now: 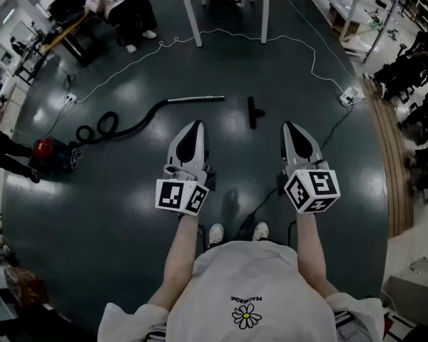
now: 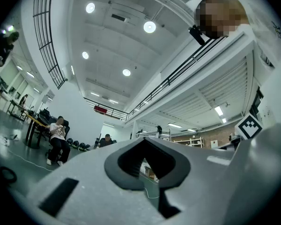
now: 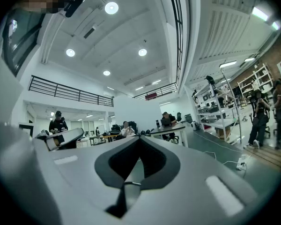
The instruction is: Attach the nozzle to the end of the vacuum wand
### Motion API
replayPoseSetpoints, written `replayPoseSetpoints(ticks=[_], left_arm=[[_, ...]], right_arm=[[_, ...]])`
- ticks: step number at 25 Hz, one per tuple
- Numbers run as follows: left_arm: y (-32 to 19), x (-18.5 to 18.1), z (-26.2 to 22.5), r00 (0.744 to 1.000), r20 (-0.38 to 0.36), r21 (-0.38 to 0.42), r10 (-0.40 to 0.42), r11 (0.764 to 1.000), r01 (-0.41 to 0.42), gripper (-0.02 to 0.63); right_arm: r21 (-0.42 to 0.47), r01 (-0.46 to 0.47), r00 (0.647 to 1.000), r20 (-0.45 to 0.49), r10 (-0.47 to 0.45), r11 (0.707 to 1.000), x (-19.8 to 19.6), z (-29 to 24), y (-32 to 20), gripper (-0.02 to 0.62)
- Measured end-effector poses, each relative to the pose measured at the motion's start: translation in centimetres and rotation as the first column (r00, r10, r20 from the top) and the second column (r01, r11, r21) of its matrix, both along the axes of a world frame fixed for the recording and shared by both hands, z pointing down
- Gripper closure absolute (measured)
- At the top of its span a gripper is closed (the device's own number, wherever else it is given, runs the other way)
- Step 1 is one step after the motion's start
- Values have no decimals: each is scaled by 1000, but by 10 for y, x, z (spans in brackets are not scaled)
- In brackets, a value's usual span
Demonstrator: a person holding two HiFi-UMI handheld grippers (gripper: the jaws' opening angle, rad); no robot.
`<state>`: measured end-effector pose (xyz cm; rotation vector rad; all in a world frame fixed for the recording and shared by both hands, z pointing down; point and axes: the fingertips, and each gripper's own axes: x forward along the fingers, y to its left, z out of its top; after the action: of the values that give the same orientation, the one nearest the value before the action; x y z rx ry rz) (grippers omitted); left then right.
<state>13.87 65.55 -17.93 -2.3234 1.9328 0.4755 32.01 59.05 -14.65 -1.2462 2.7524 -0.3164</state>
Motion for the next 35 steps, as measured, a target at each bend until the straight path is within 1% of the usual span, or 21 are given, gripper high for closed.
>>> replayPoseSetpoints(ticks=[6, 10, 12, 14, 17, 20, 23, 28, 30, 33, 35], left_arm=[[-14, 24, 0, 1000, 3, 0, -11, 1000, 11, 609], [-9, 32, 4, 999, -15, -7, -33, 999, 33, 609], [-7, 35, 5, 999, -24, -3, -48, 999, 48, 608], [-12, 37, 4, 998, -14, 1, -61, 998, 61, 608], [-23, 33, -1, 997, 9, 6, -82, 997, 82, 607], [-36, 11, -11, 993, -13, 29, -116, 993, 117, 607], [-57, -17, -14, 990, -53, 58, -130, 989, 133, 608], [-108, -56, 1, 993, -57, 76, -101, 992, 106, 609], [-133, -83, 5, 994, -50, 73, -95, 992, 99, 607], [-177, -121, 1, 996, -38, 73, -80, 994, 82, 609], [-203, -141, -5, 998, -32, 73, -54, 996, 56, 607]], right_arm=[[2, 14, 1000, -6, -14, 1000, 25, -1, -17, 591], [14, 55, 998, 0, -55, 998, 28, -3, -17, 591], [38, 96, 995, 23, -97, 995, 26, -10, -20, 591], [71, 134, 989, 53, -138, 988, 22, -25, -34, 591], [133, 158, 985, 48, -166, 978, 11, -55, -65, 591], [175, 170, 984, 20, -176, 970, -5, -77, -89, 591], [171, 170, 985, 9, -174, 971, -20, -73, -110, 591], [67, 160, 987, 2, -161, 985, -49, -46, -164, 591], [63, 146, 989, -20, -146, 987, -70, -44, -185, 591], [70, 103, 992, -86, -97, 992, -101, -39, -221, 591], [64, 64, 994, -96, -58, 996, -118, -36, -243, 591]])
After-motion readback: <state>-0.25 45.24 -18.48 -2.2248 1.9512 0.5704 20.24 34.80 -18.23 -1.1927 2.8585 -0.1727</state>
